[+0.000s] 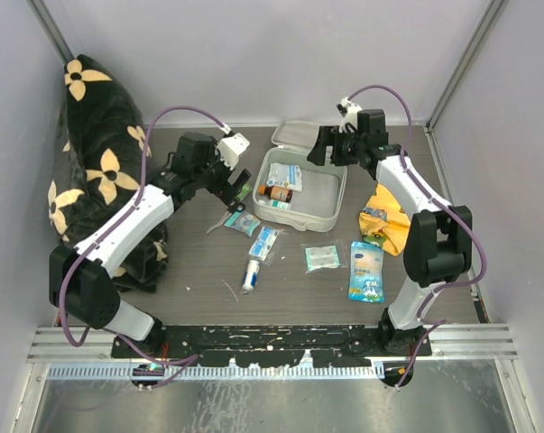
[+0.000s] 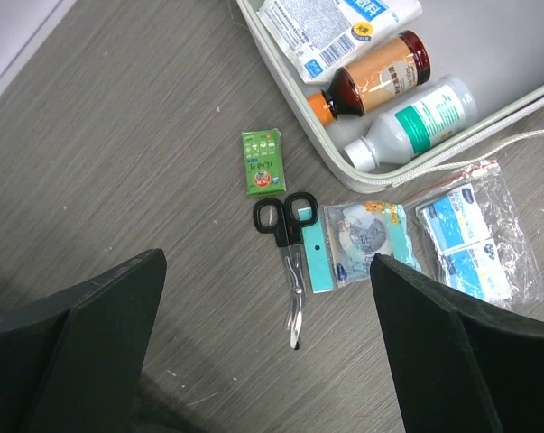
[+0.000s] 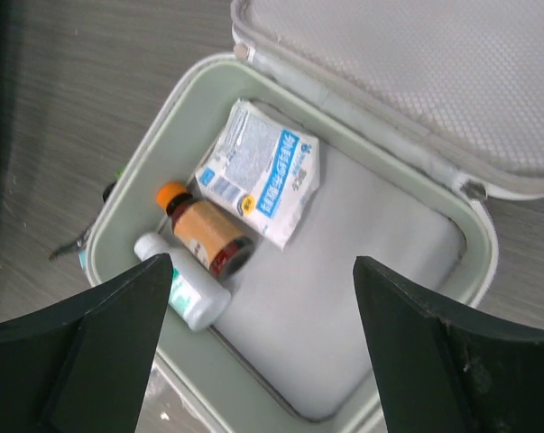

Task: Organize the medicine kit

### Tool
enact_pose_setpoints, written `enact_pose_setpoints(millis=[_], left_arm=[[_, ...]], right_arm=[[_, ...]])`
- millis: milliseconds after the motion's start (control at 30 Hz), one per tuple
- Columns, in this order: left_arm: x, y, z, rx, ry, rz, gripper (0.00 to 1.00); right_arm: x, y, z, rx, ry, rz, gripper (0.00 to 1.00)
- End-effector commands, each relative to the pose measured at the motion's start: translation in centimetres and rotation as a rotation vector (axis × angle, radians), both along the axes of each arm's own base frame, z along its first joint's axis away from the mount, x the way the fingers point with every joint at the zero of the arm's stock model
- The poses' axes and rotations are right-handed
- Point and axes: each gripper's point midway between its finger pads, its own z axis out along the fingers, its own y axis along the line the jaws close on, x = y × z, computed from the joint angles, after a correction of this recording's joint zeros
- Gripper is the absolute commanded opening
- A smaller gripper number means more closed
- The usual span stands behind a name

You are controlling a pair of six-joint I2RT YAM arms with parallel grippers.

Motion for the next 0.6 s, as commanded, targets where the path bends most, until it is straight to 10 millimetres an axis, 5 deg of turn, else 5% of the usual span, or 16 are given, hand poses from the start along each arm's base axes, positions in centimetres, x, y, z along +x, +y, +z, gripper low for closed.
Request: enact_pose_setpoints(millis=[0,233,400,567], left_arm=[[1.4,-0.3,0.7,-0.045,0.015,0.041,0.98],[1.8,-0.8,-2.9,-0.059,0.121,0.051,0.98],[-0.4,-1.3,-6.3,-0.03,0.195,-0.067,0.96],[-3.3,-2.1,-9.2,-0.031,0.233,-0.227,0.9]], right_arm=[[-2.9,-1.1,2.3,-0.061,-0.064,0.103,0.87],[-8.5,-1.4,0.9,-0.046,0.043,0.292,0.87],[-11.5,-1.0,-0.1,-0.021,0.055,0.36,0.87],[-12.2,-1.2,-0.4,-0.034,0.035,0.375,0.87]])
